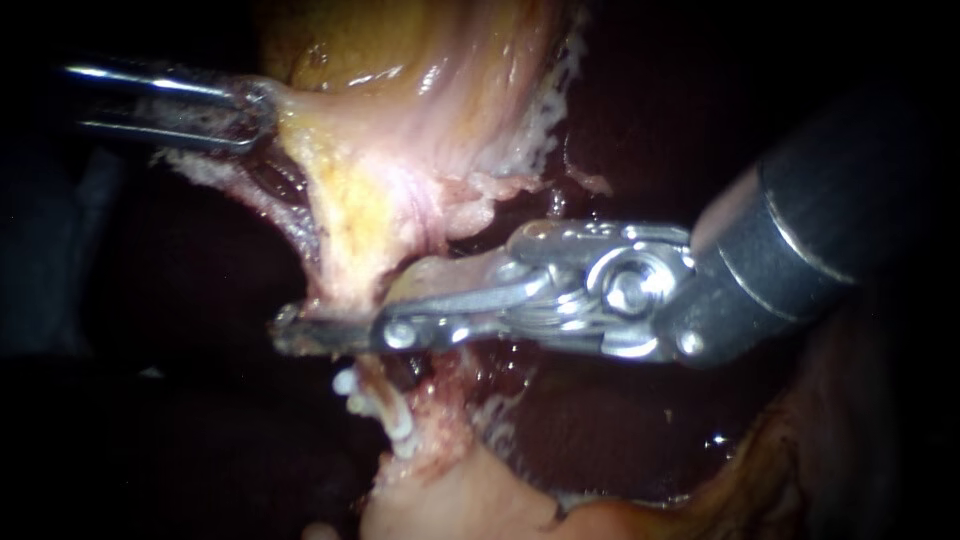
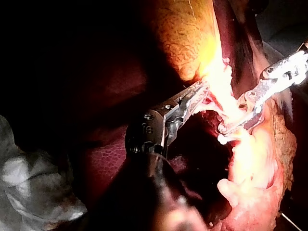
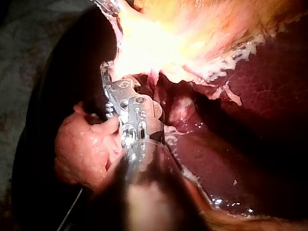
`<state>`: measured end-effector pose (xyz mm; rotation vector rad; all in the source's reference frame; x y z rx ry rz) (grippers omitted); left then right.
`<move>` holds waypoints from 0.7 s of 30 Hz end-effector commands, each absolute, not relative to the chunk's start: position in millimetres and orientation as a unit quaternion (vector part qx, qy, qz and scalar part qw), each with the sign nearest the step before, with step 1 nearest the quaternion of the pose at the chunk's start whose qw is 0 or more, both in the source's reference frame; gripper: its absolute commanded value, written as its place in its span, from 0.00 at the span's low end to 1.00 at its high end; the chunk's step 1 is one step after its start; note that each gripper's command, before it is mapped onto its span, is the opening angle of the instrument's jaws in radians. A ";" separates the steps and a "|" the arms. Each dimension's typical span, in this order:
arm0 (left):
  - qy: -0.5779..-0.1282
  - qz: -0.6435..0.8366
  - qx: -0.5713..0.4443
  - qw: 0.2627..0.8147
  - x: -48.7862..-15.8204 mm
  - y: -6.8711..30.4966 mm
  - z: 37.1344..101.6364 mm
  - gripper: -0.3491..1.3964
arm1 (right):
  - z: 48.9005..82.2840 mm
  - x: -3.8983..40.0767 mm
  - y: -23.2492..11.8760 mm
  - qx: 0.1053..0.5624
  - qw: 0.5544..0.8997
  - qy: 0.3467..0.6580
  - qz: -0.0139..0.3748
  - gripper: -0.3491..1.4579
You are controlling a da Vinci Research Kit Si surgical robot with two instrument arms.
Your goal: Going back third clip left tube
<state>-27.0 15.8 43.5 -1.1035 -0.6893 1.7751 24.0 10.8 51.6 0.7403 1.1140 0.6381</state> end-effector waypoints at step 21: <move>-0.279 0.719 -0.447 0.453 -26.8 15.7 43.7 0.00 | 56.2 21.5 9.2 0.256 0.789 0.525 0.189 0.47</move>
